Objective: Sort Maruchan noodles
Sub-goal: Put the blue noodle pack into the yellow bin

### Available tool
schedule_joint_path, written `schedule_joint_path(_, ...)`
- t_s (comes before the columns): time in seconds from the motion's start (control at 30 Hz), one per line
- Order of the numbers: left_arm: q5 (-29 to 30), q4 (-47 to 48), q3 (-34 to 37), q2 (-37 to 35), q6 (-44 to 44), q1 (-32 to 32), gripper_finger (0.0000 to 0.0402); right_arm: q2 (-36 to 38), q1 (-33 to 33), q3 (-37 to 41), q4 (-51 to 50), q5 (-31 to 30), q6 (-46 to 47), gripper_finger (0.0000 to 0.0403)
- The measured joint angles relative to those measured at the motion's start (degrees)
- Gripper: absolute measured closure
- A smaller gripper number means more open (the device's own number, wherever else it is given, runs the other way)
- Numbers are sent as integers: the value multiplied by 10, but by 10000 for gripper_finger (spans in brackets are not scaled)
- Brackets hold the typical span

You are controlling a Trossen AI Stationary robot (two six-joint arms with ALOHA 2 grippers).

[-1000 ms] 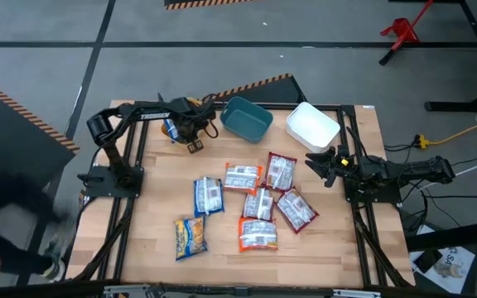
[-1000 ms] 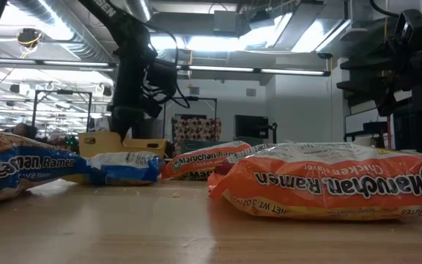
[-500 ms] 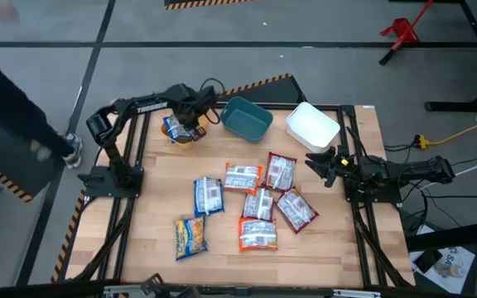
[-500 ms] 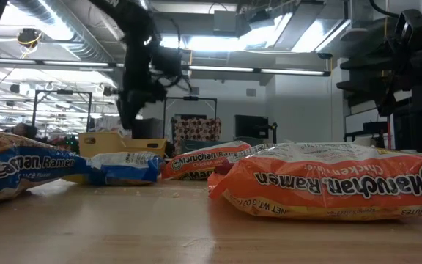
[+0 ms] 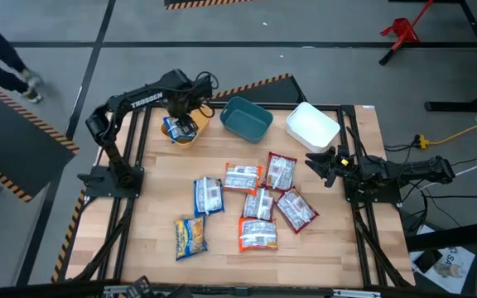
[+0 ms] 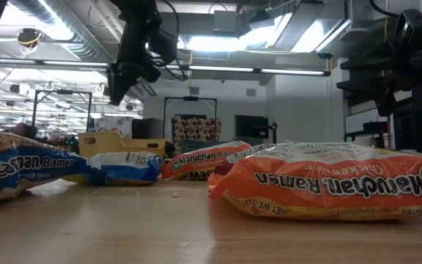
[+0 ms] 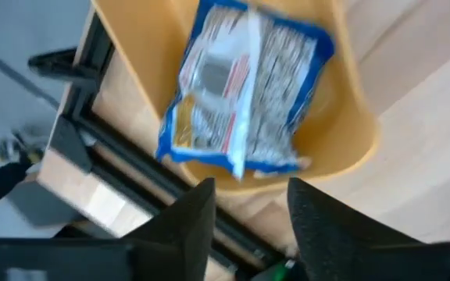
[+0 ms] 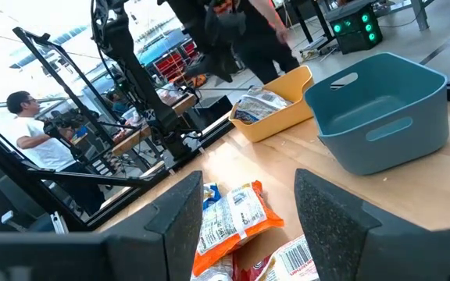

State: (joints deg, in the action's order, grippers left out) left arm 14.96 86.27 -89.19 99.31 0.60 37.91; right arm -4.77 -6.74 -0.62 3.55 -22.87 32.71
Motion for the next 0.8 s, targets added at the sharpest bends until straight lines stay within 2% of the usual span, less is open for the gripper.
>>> schedule_joint_path(0.17, 60, 9, 5, 0, 3, 5, 200, 0, 0, 0, 0, 0, 0, 212)
schedule_joint_path(0.27, 49, 9, 5, 0, 11, 24, 186, 0, 0, 0, 0, 0, 0, 212)
schedule_joint_path(0.4, 64, 1, 5, 0, 12, 51, 184, 0, 0, 0, 0, 0, -2, 212)
schedule_joint_path(0.53, 37, -1, 5, 0, 13, 73, 185, 0, 0, 0, 0, 0, -2, 212)
schedule_joint_path(0.8, 26, -10, 65, 0, 23, 45, 186, 0, 0, 0, 0, 0, -2, 212)
